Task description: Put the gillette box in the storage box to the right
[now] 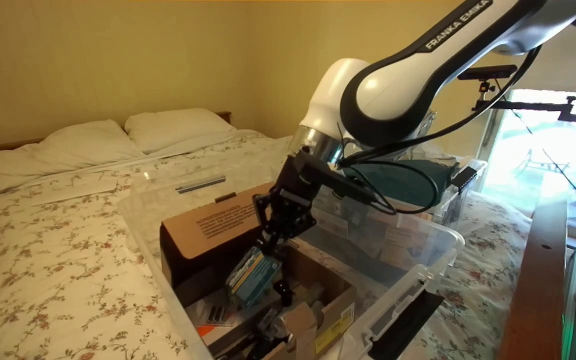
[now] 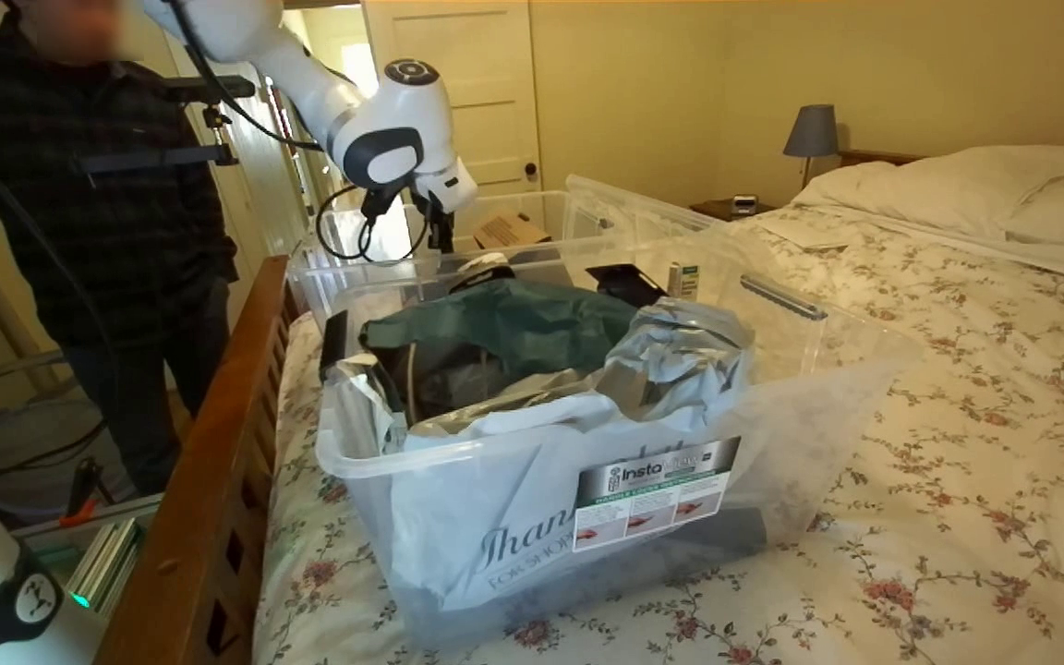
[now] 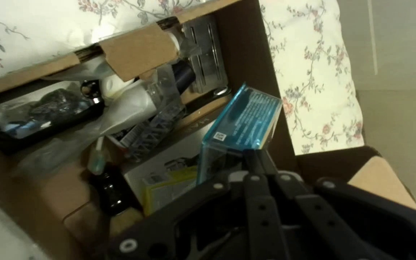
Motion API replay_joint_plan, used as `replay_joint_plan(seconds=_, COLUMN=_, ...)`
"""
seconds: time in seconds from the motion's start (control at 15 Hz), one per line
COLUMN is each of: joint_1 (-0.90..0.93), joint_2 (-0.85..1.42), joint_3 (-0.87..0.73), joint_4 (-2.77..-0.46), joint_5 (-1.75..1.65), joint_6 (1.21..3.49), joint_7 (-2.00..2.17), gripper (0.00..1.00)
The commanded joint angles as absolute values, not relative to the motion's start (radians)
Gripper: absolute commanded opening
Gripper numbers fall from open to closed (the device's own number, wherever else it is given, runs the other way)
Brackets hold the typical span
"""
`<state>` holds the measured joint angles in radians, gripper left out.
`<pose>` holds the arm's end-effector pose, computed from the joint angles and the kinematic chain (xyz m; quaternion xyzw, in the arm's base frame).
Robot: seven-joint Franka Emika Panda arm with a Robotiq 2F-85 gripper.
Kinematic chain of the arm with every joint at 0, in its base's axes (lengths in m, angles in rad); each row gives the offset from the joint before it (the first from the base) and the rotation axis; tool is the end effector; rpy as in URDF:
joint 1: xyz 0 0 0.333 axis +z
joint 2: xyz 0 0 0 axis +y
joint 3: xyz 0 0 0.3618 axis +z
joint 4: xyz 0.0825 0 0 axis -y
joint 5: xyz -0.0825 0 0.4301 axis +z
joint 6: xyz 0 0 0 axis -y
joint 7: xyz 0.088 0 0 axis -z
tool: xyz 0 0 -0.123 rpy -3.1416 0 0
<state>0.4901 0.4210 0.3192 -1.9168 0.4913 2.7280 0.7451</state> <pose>0.5167 0.4959 0.3193 -0.9426 0.1926 0.0067 0.2729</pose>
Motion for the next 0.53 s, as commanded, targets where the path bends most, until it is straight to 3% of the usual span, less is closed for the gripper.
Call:
replay_joint_plan(seconds=0.0, joint_1=0.515, joint_2=0.201, joint_3=0.263, joint_4=-2.12, joint_5=0.424, joint_6=2.704, joint_7=0.936, gripper=0.0)
replay_joint_plan(seconds=0.47, joint_1=0.445, joint_2=-0.135, joint_3=0.295, joint_4=-2.266, joint_5=0.242, joint_6=2.474, joint_7=1.275, gripper=0.0)
